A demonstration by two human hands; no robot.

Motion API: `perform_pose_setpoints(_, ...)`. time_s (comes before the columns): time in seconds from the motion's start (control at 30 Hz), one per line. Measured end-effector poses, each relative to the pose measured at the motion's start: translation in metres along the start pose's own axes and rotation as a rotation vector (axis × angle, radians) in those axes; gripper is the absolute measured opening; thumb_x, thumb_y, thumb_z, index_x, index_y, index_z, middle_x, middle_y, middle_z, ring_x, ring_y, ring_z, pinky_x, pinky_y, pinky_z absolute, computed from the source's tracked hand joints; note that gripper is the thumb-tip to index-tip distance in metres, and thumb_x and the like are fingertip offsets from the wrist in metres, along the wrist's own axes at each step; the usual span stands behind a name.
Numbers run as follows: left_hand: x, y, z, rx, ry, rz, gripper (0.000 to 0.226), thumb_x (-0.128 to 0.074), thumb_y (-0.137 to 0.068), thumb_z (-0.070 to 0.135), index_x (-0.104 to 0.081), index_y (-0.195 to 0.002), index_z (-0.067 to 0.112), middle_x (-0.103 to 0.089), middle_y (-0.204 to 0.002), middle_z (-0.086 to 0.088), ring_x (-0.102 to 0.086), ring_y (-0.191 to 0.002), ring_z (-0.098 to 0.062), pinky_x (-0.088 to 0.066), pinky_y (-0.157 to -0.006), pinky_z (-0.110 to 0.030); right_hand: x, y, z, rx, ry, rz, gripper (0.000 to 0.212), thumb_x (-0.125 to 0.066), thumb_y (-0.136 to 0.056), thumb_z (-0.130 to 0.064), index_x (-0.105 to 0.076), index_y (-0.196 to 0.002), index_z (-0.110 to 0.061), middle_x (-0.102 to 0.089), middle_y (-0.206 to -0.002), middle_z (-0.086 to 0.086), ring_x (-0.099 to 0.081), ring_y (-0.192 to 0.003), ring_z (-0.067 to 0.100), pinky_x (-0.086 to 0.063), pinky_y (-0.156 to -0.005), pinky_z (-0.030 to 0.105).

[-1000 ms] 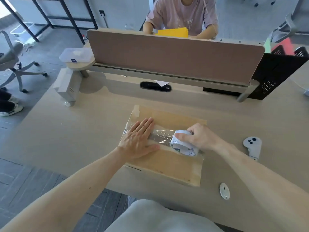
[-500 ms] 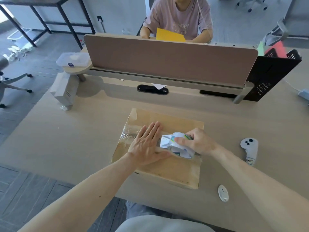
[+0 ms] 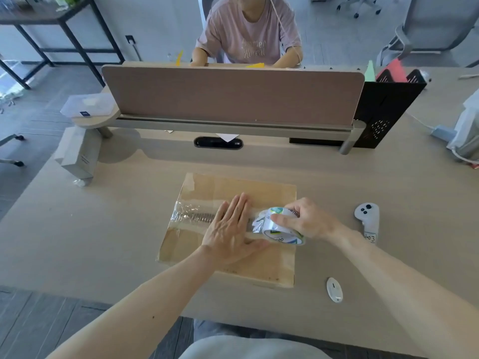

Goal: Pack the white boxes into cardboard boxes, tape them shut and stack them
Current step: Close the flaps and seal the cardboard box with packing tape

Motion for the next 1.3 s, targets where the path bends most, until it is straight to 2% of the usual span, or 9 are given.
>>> perform_pose_setpoints(0.1,0.002,0.001,-0.002,0.001,-0.011,-0.005,0.119,-0.012,-0.076,0.093,0.004,-0.159,0.01,0.012,-0.167,-0.003,0.012,-0.154,-0.017,0.004,-0.125,-0.041,0.001,0.003,0.005,-0.008,-0.066,-0.056,0.053,-0.066,-0.081,-0.052,-0.044,-0.047,-0.018,-0.04,-0.047,-0.007,-0.034,-0.047,0.013,-0.024,-0.047,0.025)
perform_pose_setpoints(0.2,0.004,0.002,0.0,-0.003,-0.016,-0.014,0.118,-0.006,-0.074,0.092,0.009,-0.159,0.012,0.016,-0.166,-0.002,0.016,-0.153,-0.016,0.009,-0.124,-0.038,0.011,0.002,0.006,-0.035,0.103,-0.051,0.061,-0.07,-0.086,-0.046,-0.032,-0.049,-0.015,-0.029,-0.047,-0.005,-0.025,-0.045,0.012,-0.019,-0.046,0.023)
perform_pose_setpoints(0.3,0.005,0.002,-0.001,0.003,-0.04,-0.038,0.115,-0.003,-0.075,0.091,0.015,-0.158,0.014,0.024,-0.163,0.0,0.023,-0.151,-0.016,0.009,-0.124,-0.04,0.025,0.012,0.027,-0.119,0.216,-0.013,0.065,-0.068,-0.083,-0.055,-0.025,-0.051,-0.018,-0.025,-0.047,-0.005,-0.023,-0.046,0.015,-0.017,-0.046,0.027)
perform_pose_setpoints(0.47,0.004,-0.001,0.0,-0.037,-0.081,-0.047,0.092,-0.009,-0.081,0.09,0.01,-0.156,0.04,0.025,-0.163,-0.006,0.021,-0.152,-0.021,0.007,-0.125,-0.044,0.026,0.018,0.04,-0.17,0.251,0.036,0.068,-0.066,-0.08,-0.061,-0.021,-0.048,-0.021,-0.026,-0.039,-0.011,-0.022,-0.041,0.013,-0.018,-0.047,0.029)
perform_pose_setpoints(0.6,0.003,0.0,-0.001,-0.039,-0.092,-0.05,0.086,-0.011,-0.084,0.089,0.017,-0.153,0.047,0.027,-0.163,-0.006,0.023,-0.152,-0.021,0.005,-0.125,-0.046,0.026,0.016,0.045,-0.171,0.321,0.036,0.074,-0.058,-0.069,-0.074,-0.019,-0.044,-0.018,-0.021,-0.038,-0.01,-0.021,-0.044,0.016,-0.019,-0.05,0.031)
perform_pose_setpoints(0.97,0.004,0.001,0.0,-0.022,-0.083,-0.053,0.087,-0.011,-0.083,0.09,0.015,-0.154,0.046,0.027,-0.163,-0.005,0.021,-0.152,-0.021,0.007,-0.125,-0.044,0.016,0.011,0.064,-0.245,0.472,0.06,0.072,-0.064,-0.073,-0.068,-0.019,-0.049,-0.018,-0.02,-0.047,-0.005,-0.022,-0.048,0.018,-0.017,-0.052,0.031)
perform_pose_setpoints(1.2,0.007,0.002,0.0,-0.028,-0.084,-0.066,0.087,-0.011,-0.083,0.089,0.013,-0.154,0.046,0.027,-0.163,-0.006,0.021,-0.152,-0.022,0.005,-0.125,-0.045,0.013,0.008,0.073,-0.288,0.449,0.048,0.076,-0.063,-0.067,-0.075,-0.018,-0.05,-0.017,-0.019,-0.048,-0.006,-0.022,-0.049,0.018,-0.015,-0.052,0.031)
perform_pose_setpoints(1.3,0.006,0.002,0.001,-0.03,-0.085,-0.076,0.086,-0.011,-0.084,0.089,0.015,-0.154,0.046,0.028,-0.163,-0.006,0.021,-0.152,-0.023,0.006,-0.125,-0.045,0.009,0.008,0.085,-0.303,0.427,0.026,0.08,-0.055,-0.058,-0.088,-0.017,-0.048,-0.018,-0.018,-0.044,-0.009,-0.023,-0.047,0.018,-0.015,-0.051,0.03)
Point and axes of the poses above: each hand's wrist, its own y-axis away from the middle knuckle, its own x-axis out of the back of the hand, z = x × y, the point moved 4 cm from there along -y, towards the middle knuckle
